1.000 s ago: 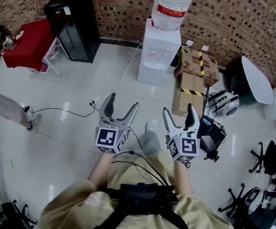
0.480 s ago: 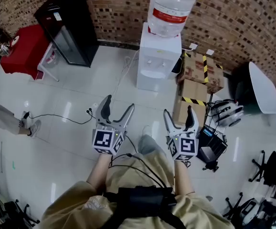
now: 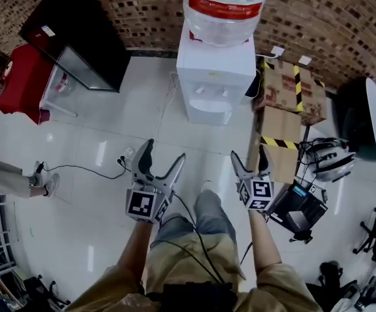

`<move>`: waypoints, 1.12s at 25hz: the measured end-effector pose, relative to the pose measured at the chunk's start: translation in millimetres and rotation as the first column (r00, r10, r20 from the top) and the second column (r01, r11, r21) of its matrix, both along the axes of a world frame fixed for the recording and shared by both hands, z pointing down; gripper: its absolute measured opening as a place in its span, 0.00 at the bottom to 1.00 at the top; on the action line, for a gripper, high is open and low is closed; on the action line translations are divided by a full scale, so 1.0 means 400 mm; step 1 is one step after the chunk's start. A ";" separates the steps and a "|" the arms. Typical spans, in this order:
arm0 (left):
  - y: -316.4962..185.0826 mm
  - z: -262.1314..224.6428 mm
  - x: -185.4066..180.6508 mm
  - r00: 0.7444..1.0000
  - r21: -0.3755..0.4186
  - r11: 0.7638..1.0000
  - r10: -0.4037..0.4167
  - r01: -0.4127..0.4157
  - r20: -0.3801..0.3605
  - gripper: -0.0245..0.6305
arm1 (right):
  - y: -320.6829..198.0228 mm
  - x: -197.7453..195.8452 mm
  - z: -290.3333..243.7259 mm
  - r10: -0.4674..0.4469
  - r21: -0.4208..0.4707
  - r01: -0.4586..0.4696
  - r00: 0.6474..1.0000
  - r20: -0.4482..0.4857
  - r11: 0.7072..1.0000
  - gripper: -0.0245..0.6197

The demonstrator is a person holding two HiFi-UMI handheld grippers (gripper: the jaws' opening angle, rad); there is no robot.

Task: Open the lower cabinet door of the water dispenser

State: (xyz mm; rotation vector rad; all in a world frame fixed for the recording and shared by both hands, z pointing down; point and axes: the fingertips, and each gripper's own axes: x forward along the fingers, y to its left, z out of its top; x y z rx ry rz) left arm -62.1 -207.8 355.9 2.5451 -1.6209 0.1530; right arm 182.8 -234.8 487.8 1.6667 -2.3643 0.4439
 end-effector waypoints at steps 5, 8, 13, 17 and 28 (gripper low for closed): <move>-0.143 0.237 -0.004 0.998 -0.023 0.998 0.050 -0.050 0.034 0.60 | -0.213 0.028 0.433 -0.093 -0.127 0.088 0.995 -0.031 0.988 0.73; -0.197 0.390 0.014 0.996 -0.014 0.998 0.070 -0.069 0.062 0.60 | -0.328 0.016 0.705 -0.165 -0.160 0.158 0.986 -0.031 0.974 0.73; -0.239 0.615 0.061 0.997 -0.048 0.996 0.076 -0.075 0.017 0.60 | -0.478 0.064 1.007 -0.115 -0.178 0.129 0.990 0.086 0.976 0.73; -0.250 0.761 0.024 0.997 -0.057 0.997 0.054 -0.051 0.046 0.60 | -0.563 0.078 1.151 -0.122 -0.158 0.134 0.989 0.083 0.978 0.73; -0.200 0.887 -0.054 0.996 -0.085 0.996 -0.016 0.023 0.085 0.58 | -0.690 0.034 1.226 -0.370 -0.083 0.362 0.920 -0.127 0.928 0.73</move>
